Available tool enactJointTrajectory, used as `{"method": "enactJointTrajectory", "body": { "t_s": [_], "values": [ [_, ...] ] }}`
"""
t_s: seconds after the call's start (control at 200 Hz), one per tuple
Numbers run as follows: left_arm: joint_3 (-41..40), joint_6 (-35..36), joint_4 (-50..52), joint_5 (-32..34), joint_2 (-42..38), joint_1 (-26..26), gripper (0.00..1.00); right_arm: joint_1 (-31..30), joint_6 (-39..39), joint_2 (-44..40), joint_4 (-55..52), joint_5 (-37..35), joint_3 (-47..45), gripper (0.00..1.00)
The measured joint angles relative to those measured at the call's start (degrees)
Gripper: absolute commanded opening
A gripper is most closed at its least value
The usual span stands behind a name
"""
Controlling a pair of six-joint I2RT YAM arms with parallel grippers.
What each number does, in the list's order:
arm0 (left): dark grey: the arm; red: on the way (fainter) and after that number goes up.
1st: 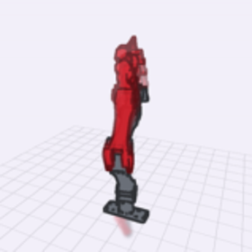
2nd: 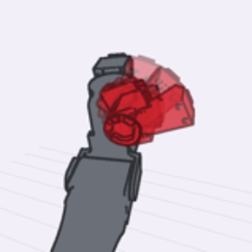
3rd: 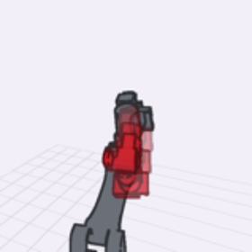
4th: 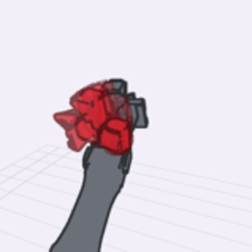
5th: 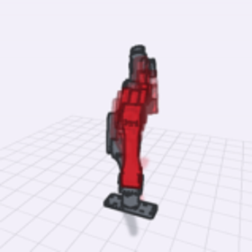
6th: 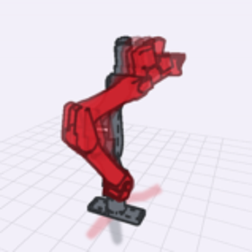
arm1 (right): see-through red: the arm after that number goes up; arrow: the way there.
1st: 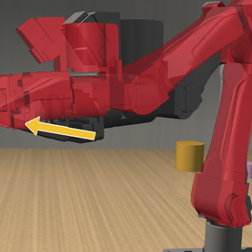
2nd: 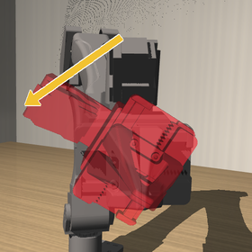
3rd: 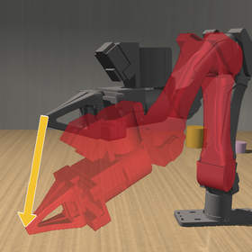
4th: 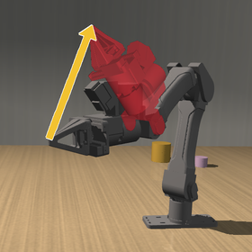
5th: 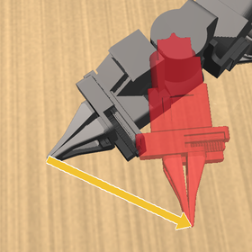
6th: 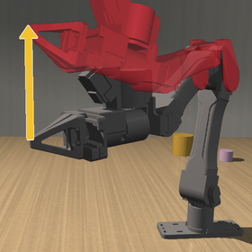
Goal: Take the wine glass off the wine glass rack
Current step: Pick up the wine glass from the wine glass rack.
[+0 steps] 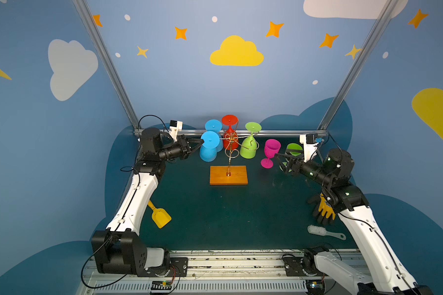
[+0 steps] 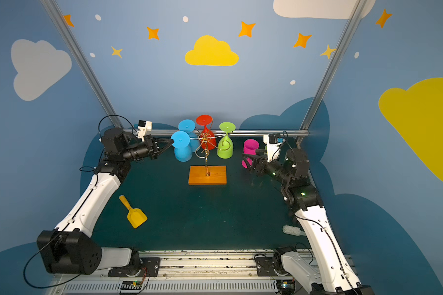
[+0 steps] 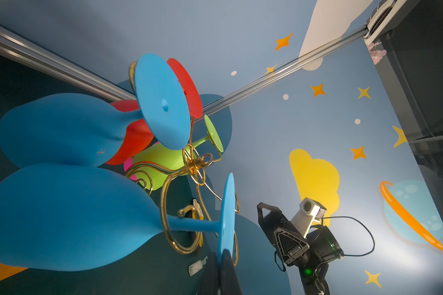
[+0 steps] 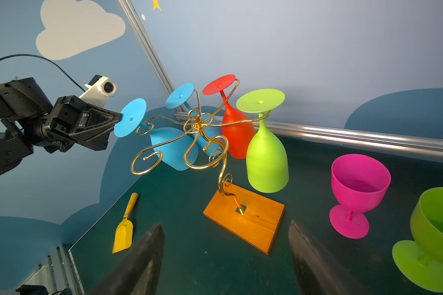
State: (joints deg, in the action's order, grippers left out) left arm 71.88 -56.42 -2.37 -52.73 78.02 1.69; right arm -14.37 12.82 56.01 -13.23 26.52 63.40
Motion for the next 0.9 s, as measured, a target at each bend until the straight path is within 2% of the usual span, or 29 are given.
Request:
{"method": "enactJointTrajectory", "body": {
  "t_s": [0.516, 0.901],
  "values": [
    [1.97, 0.02, -0.13, 0.35, 3.39, 2.10, 0.03, 0.00, -0.24, -0.13, -0.61, -0.17, 0.00, 0.76],
    [1.97, 1.90, 2.64, 1.64, 1.66, 2.08, 0.03, 0.00, -0.24, -0.13, -0.76, -0.17, 0.00, 0.76]
  ]
}}
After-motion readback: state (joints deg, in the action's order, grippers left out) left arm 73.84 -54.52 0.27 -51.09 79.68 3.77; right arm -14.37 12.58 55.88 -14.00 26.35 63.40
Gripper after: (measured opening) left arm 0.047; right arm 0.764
